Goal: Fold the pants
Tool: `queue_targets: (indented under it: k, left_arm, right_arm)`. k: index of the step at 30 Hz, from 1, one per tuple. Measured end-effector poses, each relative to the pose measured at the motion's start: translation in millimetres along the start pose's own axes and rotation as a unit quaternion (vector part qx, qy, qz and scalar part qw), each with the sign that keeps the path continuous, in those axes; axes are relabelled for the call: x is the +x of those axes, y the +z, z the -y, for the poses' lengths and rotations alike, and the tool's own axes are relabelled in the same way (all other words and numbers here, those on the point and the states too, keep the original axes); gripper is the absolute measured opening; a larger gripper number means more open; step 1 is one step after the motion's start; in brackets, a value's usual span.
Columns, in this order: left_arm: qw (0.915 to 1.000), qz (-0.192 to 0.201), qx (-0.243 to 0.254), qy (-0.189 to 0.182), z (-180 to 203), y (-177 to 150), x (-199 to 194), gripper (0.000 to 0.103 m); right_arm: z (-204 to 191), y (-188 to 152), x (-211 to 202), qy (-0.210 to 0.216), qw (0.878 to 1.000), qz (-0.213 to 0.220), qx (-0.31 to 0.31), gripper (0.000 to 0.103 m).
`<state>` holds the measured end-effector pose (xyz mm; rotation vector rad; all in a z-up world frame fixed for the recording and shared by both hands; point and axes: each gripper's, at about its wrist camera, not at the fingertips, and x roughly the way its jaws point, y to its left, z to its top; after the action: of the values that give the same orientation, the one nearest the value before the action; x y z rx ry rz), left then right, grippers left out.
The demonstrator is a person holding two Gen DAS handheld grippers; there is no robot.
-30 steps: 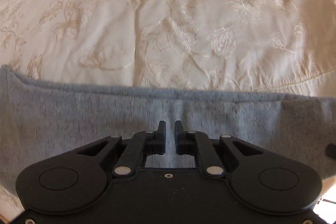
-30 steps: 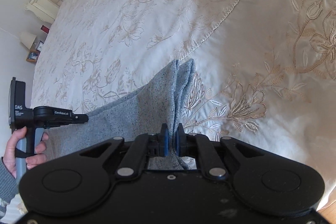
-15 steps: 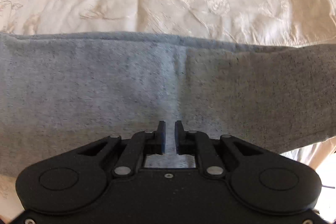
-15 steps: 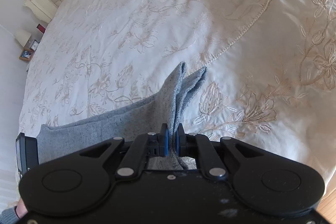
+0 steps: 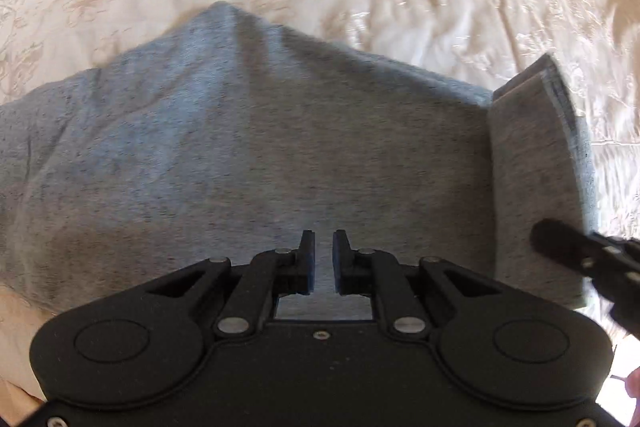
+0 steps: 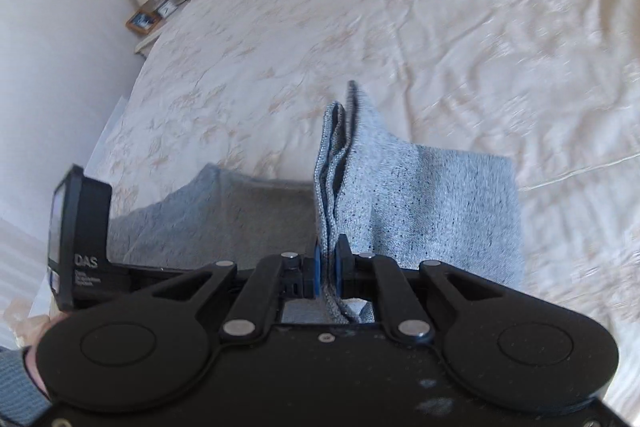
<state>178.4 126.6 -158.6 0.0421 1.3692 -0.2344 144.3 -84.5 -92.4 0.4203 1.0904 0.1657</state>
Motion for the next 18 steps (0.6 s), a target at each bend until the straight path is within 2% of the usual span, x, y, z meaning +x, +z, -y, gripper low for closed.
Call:
queue_targets:
  k: [2, 5, 8, 9, 11, 14, 18]
  left_arm:
    - [1.0, -0.003, 0.002, 0.005, -19.1, -2.3, 1.3, 0.017]
    - [0.9999, -0.003, 0.009, 0.008, -36.4, -4.6, 0.0, 0.017]
    - [0.9999, 0.0, 0.016, 0.001, -43.9, -3.8, -3.6, 0.017]
    - [0.9998, 0.004, 0.019, -0.004, -43.4, -3.7, -6.7, 0.017]
    - [0.9995, 0.009, 0.024, -0.015, -38.2, -1.1, -10.6, 0.017]
    - [0.9984, 0.018, 0.037, -0.039, -20.8, 4.9, -15.5, 0.017]
    - [0.9956, 0.024, 0.065, -0.063, 15.0, 12.3, -11.5, 0.017]
  right_arm:
    - [-22.4, -16.5, 37.6, -0.014, 0.999, -0.025, -0.014, 0.008]
    - [-48.4, -36.4, 72.3, -0.042, 0.997, -0.039, -0.05, 0.01]
    - [-65.4, -47.4, 80.8, -0.048, 0.994, -0.022, -0.1, 0.023]
    - [-70.0, -50.1, 77.7, -0.044, 0.992, -0.019, -0.115, 0.03]
    - [-76.9, -52.2, 68.0, -0.034, 0.99, -0.016, -0.135, 0.033]
    - [-71.9, -52.3, 47.7, -0.025, 0.993, -0.011, -0.114, 0.033]
    - [-30.2, -55.8, 14.0, -0.052, 0.998, 0.029, -0.019, 0.033]
